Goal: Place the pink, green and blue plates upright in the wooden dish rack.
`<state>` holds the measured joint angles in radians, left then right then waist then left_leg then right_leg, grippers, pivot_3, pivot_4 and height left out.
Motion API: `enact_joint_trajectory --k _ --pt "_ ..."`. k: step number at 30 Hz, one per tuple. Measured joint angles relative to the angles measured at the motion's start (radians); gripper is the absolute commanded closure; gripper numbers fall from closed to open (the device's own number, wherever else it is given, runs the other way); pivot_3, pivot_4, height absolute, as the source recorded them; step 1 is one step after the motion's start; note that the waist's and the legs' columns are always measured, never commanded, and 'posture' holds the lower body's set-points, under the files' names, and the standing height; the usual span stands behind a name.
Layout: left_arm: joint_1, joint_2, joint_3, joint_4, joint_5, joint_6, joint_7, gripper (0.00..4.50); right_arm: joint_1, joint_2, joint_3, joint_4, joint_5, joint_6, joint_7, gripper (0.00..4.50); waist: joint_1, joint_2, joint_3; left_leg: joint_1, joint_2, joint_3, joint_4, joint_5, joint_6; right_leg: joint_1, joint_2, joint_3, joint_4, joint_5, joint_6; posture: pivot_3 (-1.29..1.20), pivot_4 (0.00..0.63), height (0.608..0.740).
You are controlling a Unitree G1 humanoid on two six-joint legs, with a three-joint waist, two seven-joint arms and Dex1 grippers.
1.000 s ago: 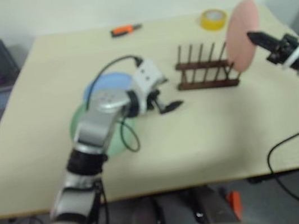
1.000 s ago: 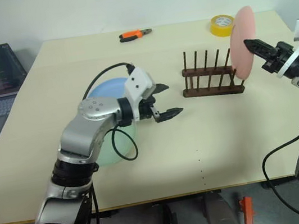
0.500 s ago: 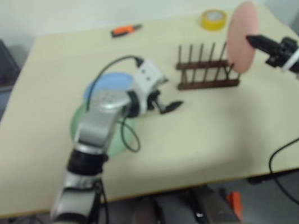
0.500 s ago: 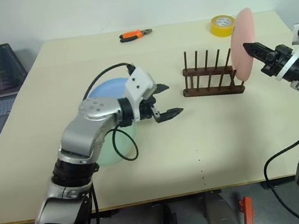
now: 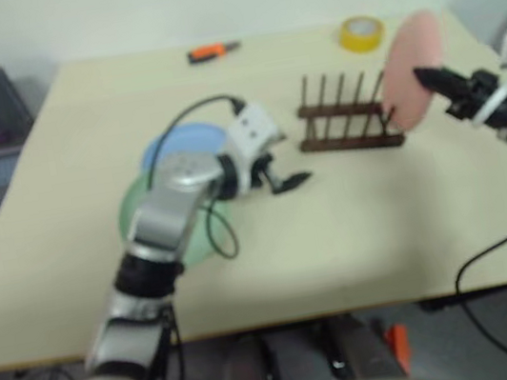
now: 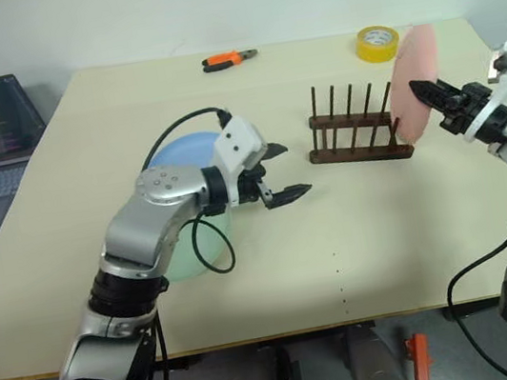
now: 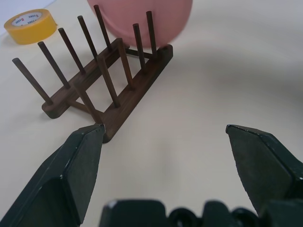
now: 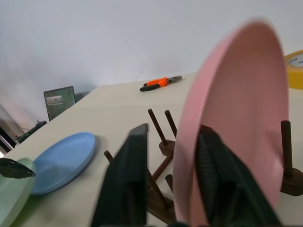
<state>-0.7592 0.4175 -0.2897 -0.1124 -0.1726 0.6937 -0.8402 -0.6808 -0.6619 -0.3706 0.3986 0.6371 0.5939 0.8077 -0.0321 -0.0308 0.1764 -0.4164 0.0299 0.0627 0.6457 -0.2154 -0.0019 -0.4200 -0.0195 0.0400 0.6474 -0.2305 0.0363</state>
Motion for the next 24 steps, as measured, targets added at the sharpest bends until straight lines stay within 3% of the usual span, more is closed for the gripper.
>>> enact_joint_trajectory --k 10,18,24 --pt "0.0 0.001 0.0 0.0 0.005 0.0 0.0 0.0 -0.002 -0.022 0.0 0.0 -0.012 -0.016 0.012 2.03 0.0 0.0 0.0 0.0 0.0 0.0 0.0 0.0 0.0 0.0 0.0 0.0 0.0 0.0 0.0 0.0 0.15 0.74" --pt "0.0 0.016 0.0 0.0 0.013 -0.002 0.0 0.0 0.006 -0.138 0.005 -0.069 -0.042 -0.022 0.065 2.03 0.0 0.0 0.0 0.0 0.0 0.0 0.0 0.0 0.0 0.0 0.0 0.0 0.0 -0.001 0.001 0.0 0.15 0.74" --pt "-0.001 0.06 0.012 -0.006 0.007 -0.001 -0.008 0.0 0.091 -0.265 0.022 -0.17 -0.102 -0.036 0.13 2.03 0.0 0.0 0.0 0.0 0.0 0.001 0.0 0.0 0.0 0.0 0.0 0.001 0.0 -0.001 0.002 0.0 0.15 0.74"
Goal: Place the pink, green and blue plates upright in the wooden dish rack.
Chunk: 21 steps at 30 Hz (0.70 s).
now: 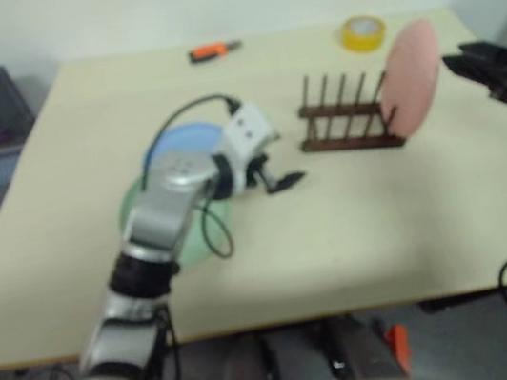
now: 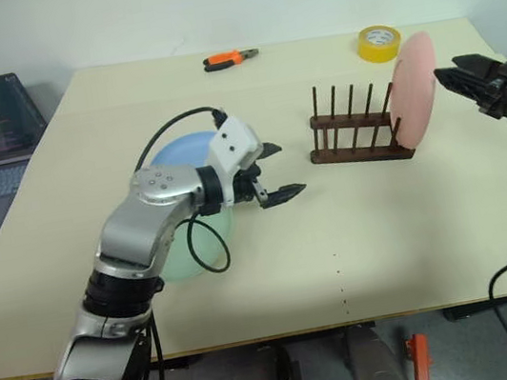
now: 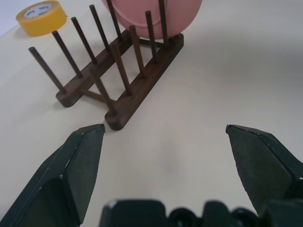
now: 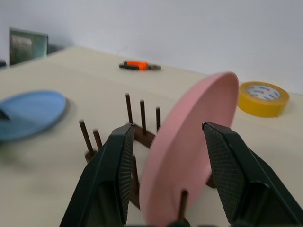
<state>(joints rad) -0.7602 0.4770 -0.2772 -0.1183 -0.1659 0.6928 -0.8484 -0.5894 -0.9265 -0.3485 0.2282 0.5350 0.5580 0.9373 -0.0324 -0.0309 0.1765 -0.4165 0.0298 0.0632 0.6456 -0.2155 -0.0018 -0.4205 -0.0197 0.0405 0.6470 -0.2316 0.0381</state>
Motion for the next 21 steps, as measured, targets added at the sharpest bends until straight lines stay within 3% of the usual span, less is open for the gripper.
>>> enact_joint_trajectory --k 3,7,11,15,21 --pt "0.0 0.065 0.049 -0.044 -0.027 0.022 -0.016 0.0 0.043 -0.065 0.01 -0.11 -0.002 0.017 0.046 2.03 -0.004 0.0 0.0 0.0 0.001 0.0 -0.001 0.0 0.0 -0.001 0.001 0.0 0.0 -0.001 0.001 0.0 0.15 0.74" --pt "0.009 0.241 0.151 -0.117 -0.051 0.063 -0.044 0.0 0.112 -0.122 0.086 -0.4 0.037 0.073 0.116 2.03 -0.012 0.0 0.0 0.001 0.002 -0.003 -0.001 0.0 0.0 0.0 0.003 -0.001 0.002 -0.002 -0.001 0.0 0.15 0.74" --pt "0.102 0.43 0.259 -0.153 -0.068 0.072 -0.093 0.0 0.134 -0.062 0.254 -0.581 0.024 0.112 0.086 2.03 -0.018 -0.001 0.0 0.002 0.004 -0.002 0.0 0.0 0.0 0.0 0.001 -0.002 0.002 -0.002 -0.001 0.0 0.15 0.74" --pt "0.236 0.551 0.357 -0.14 -0.079 0.077 -0.124 0.0 0.115 0.032 0.372 -0.609 -0.007 0.138 0.031 2.03 -0.014 -0.001 0.001 0.001 0.002 0.0 0.0 0.0 0.0 0.0 -0.002 -0.001 0.0 -0.003 -0.003 0.0 0.15 0.74" --pt "0.34 0.573 0.423 -0.026 -0.076 0.079 -0.09 0.0 0.092 0.095 0.46 -0.618 -0.051 0.146 0.004 2.03 0.01 -0.003 0.001 0.0 0.004 -0.001 0.0 0.0 0.0 -0.001 -0.002 -0.004 0.001 -0.004 -0.004 0.0 0.15 0.74"
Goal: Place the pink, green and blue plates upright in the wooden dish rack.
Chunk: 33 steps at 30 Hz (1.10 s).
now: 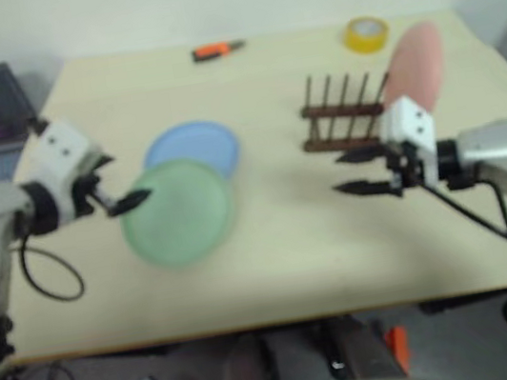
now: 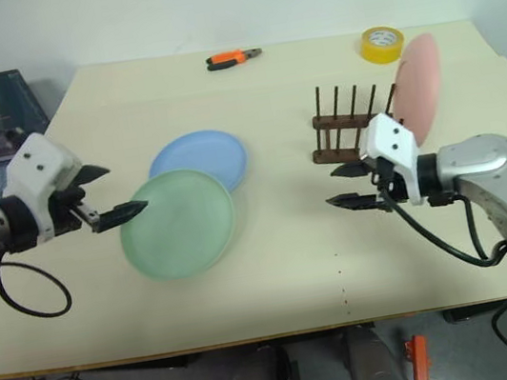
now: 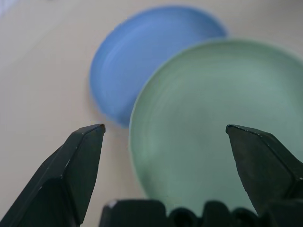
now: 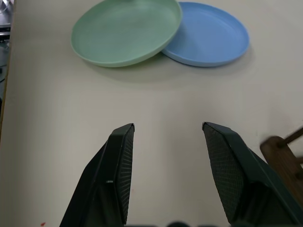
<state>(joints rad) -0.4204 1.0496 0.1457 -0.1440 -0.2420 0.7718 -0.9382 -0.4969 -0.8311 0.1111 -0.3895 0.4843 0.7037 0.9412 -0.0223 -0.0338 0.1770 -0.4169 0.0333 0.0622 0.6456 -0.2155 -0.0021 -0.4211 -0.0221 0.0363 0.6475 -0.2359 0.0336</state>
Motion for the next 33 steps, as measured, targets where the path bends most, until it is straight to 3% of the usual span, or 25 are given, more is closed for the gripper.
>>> enact_joint_trajectory --k 11,23,33 --pt "0.023 -0.107 0.017 0.183 -0.03 0.027 0.083 0.0 -0.021 0.031 0.04 0.001 -0.038 0.0 -0.006 2.03 -0.004 -0.001 -0.001 0.0 0.001 0.0 0.0 0.0 0.0 0.0 0.0 -0.001 0.001 0.002 0.0 0.0 0.15 0.74" --pt "0.024 -0.156 -0.005 0.273 -0.023 0.036 0.137 0.0 -0.021 0.03 0.039 0.001 -0.068 0.001 -0.007 2.03 -0.004 -0.002 -0.001 0.0 0.001 0.0 0.0 0.0 0.0 0.0 0.0 -0.001 0.001 0.003 -0.002 0.0 0.15 0.74" --pt "0.022 -0.179 -0.02 0.272 -0.029 0.052 0.145 3.46 -0.021 0.025 0.039 0.001 -0.072 0.007 -0.007 2.0 -0.004 -0.003 -0.002 0.0 0.001 0.0 0.0 0.0 0.0 0.0 0.0 -0.001 0.001 0.003 -0.002 0.0 0.15 0.74"
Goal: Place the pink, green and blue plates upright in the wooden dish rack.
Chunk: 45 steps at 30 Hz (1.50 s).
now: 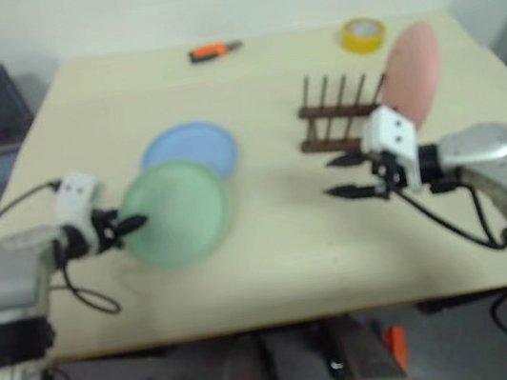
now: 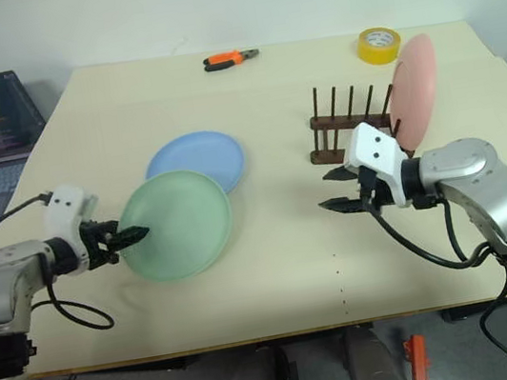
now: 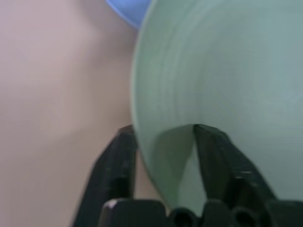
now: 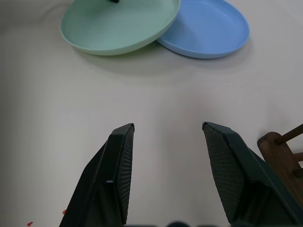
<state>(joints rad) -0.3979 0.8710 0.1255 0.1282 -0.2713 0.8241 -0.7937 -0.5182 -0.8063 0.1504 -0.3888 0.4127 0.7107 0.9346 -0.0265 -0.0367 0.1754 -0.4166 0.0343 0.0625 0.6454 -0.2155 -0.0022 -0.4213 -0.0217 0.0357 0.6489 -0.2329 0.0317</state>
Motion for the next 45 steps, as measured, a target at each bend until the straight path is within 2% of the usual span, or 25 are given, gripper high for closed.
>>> enact_joint_trajectory --k 3,4,17,20,22,26,31,36,45 --pt "-0.004 0.004 0.007 -0.005 -0.012 0.0 -0.004 4.46 -0.001 0.0 0.0 0.0 0.0 0.001 0.0 2.0 0.0 0.0 0.0 0.0 0.0 0.0 0.0 0.0 0.0 0.0 0.0 0.0 0.0 0.0 0.0 0.0 0.15 0.74" --pt "-0.008 0.004 0.015 -0.008 -0.02 0.0 -0.005 4.48 -0.002 0.0 0.0 0.0 0.0 0.001 0.0 2.0 0.0 0.0 0.0 0.0 0.0 0.0 0.0 0.0 0.0 0.0 0.0 0.0 0.0 0.0 0.0 0.0 0.15 0.74" --pt "-0.008 0.032 0.059 -0.107 -0.099 0.033 -0.046 4.48 -0.013 0.014 -0.002 -0.002 0.009 -0.002 0.004 2.0 -0.003 -0.001 0.0 0.0 0.0 0.0 0.0 0.0 0.0 0.0 0.0 0.0 0.0 0.0 0.0 0.0 0.15 0.74" --pt "-0.053 0.042 0.06 -0.143 -0.116 0.054 -0.042 4.48 -0.04 0.046 -0.001 -0.002 0.008 -0.026 0.004 2.0 -0.002 -0.001 0.0 0.0 0.0 -0.001 0.0 0.0 0.0 0.0 0.001 0.0 0.001 0.0 0.001 0.0 0.15 0.74" --pt "-0.136 0.038 0.058 -0.147 -0.115 0.066 -0.009 4.48 -0.082 0.088 0.01 0.004 -0.011 -0.064 -0.002 2.0 -0.002 -0.002 0.0 0.0 0.0 -0.001 0.001 0.0 0.0 0.0 0.001 -0.001 0.001 -0.001 0.002 0.0 0.15 0.74" --pt "-0.366 -0.06 0.026 -0.149 -0.094 0.078 0.104 4.48 -0.183 0.208 0.115 0.057 -0.122 -0.182 -0.038 2.0 0.001 -0.003 0.0 0.0 -0.003 -0.001 0.002 0.0 0.0 0.001 0.002 -0.001 0.001 0.0 0.004 0.0 0.15 0.74" --pt "-0.544 -0.229 -0.045 -0.034 -0.056 0.121 0.234 4.48 -0.263 0.327 0.254 0.2 -0.307 -0.34 -0.097 2.0 -0.001 -0.003 -0.001 -0.001 -0.004 0.0 0.002 0.0 0.0 0.0 0.002 0.001 0.0 0.002 0.002 0.0 0.15 0.74" --pt "-0.59 -0.311 -0.062 0.006 -0.04 0.161 0.308 4.48 -0.3 0.381 0.325 0.329 -0.494 -0.493 -0.174 2.0 -0.008 -0.003 -0.001 -0.002 -0.004 0.001 0.0 0.0 0.0 -0.003 0.002 0.002 0.002 0.003 0.001 0.0 0.15 0.74" --pt "-0.6 -0.329 -0.047 0.006 -0.041 0.234 0.361 4.48 -0.285 0.4 0.374 0.437 -0.653 -0.596 -0.185 2.0 -0.007 -0.003 0.0 0.0 -0.004 0.0 0.001 0.0 -0.001 -0.003 0.001 0.002 0.008 0.002 0.0 0.0 0.15 0.74"
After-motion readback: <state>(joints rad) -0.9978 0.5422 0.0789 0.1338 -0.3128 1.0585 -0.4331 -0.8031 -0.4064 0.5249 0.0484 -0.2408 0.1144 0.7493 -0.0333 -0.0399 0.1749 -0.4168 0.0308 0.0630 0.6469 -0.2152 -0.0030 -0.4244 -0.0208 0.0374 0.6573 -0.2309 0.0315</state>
